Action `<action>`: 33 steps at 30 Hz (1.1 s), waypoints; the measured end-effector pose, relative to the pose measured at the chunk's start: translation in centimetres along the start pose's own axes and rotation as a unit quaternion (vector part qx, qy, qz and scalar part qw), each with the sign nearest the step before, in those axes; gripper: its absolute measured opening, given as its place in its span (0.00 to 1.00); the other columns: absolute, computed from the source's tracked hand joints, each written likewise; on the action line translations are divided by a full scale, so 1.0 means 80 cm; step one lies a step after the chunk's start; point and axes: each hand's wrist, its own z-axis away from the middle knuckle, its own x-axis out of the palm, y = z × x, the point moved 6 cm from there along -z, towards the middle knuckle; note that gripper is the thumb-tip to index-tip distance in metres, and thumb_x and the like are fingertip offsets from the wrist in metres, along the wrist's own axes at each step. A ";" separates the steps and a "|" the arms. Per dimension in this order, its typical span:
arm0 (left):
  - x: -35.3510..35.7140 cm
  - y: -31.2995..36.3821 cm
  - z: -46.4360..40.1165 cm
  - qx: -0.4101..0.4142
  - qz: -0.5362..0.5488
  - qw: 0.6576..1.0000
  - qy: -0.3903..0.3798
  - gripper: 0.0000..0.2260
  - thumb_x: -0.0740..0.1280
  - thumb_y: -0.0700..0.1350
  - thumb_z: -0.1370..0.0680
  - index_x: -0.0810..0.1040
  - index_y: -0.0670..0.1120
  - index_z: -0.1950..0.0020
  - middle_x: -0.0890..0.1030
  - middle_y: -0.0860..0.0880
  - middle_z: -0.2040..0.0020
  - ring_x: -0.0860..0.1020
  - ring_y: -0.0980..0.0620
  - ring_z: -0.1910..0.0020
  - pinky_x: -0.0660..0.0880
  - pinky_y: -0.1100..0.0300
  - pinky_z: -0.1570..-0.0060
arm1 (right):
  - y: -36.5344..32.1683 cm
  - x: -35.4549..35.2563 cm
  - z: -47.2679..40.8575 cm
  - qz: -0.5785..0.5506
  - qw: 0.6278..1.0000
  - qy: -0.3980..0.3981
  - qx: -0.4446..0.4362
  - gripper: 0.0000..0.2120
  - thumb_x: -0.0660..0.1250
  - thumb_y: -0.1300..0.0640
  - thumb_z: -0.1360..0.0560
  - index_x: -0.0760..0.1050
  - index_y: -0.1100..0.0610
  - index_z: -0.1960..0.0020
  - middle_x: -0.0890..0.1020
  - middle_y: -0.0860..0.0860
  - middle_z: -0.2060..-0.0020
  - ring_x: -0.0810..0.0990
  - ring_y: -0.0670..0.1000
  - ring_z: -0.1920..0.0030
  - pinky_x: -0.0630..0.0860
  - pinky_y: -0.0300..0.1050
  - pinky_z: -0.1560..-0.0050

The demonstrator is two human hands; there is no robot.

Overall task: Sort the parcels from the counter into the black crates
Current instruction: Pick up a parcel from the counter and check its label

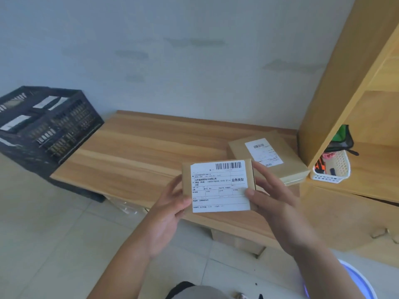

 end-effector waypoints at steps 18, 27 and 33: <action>-0.343 0.040 0.201 0.068 0.031 0.977 0.201 0.35 0.67 0.37 0.28 0.68 0.61 0.24 0.81 0.47 0.33 0.80 0.43 0.34 0.75 0.42 0.33 | 0.067 0.401 -0.003 0.024 0.980 -0.187 0.058 0.28 0.74 0.54 0.31 0.76 0.38 0.33 0.85 0.47 0.39 0.86 0.51 0.42 0.76 0.53 0.42; -0.521 0.051 0.315 0.081 0.059 0.944 0.316 0.34 0.68 0.41 0.31 0.71 0.61 0.25 0.84 0.49 0.36 0.82 0.48 0.39 0.74 0.51 0.40 | 0.113 0.627 -0.013 0.056 0.951 -0.293 0.086 0.25 0.67 0.56 0.28 0.77 0.42 0.32 0.86 0.52 0.42 0.85 0.56 0.42 0.78 0.56 0.43; -0.609 0.076 0.307 0.094 0.072 0.925 0.361 0.32 0.68 0.42 0.31 0.72 0.62 0.27 0.84 0.50 0.38 0.82 0.49 0.39 0.74 0.52 0.40 | 0.129 0.723 -0.075 0.072 0.939 -0.325 0.089 0.25 0.67 0.56 0.30 0.77 0.42 0.33 0.88 0.50 0.46 0.87 0.49 0.48 0.83 0.45 0.52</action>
